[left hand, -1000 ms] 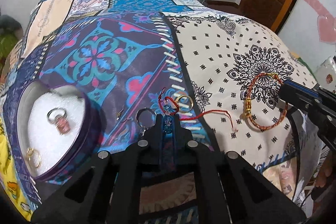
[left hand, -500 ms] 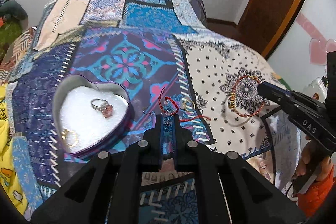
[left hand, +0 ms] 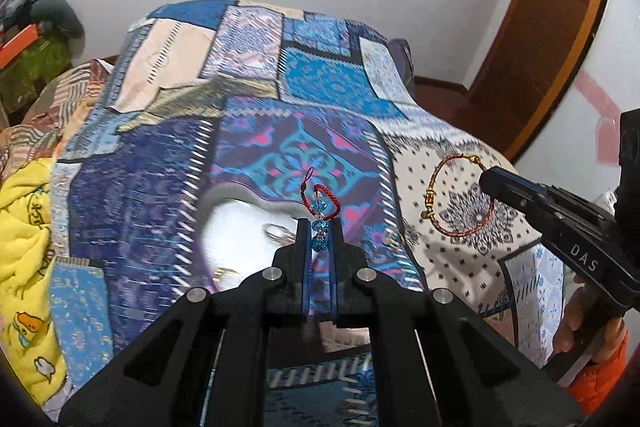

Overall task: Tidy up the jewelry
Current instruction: 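Grasp the red cord charm with the left gripper while the right holds the bracelet, then carry the bracelet and charm over the heart tin and open both grippers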

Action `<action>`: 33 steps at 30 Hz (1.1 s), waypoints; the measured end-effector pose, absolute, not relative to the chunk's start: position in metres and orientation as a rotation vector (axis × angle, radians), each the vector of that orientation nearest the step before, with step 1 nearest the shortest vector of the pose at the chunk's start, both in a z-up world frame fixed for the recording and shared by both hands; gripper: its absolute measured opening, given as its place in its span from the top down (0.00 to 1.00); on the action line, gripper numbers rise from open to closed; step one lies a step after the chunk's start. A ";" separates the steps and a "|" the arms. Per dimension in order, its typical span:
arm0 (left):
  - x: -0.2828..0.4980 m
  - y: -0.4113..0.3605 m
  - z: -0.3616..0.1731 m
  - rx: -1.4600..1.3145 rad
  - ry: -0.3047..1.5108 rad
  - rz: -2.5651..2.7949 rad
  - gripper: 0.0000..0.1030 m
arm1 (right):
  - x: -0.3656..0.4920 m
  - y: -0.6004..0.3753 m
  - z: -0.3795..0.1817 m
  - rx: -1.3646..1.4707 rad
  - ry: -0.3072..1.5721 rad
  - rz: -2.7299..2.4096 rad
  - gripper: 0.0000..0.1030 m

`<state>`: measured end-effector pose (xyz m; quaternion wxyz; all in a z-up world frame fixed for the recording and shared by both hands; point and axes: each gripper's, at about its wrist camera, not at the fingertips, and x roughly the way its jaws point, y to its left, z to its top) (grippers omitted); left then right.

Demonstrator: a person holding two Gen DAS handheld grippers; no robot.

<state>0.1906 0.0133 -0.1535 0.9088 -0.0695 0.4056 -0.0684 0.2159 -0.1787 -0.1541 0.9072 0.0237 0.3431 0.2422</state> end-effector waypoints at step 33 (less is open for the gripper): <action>0.203 0.074 -0.161 -0.163 0.840 -0.091 0.94 | 0.230 -0.078 -0.170 0.012 0.749 0.672 0.93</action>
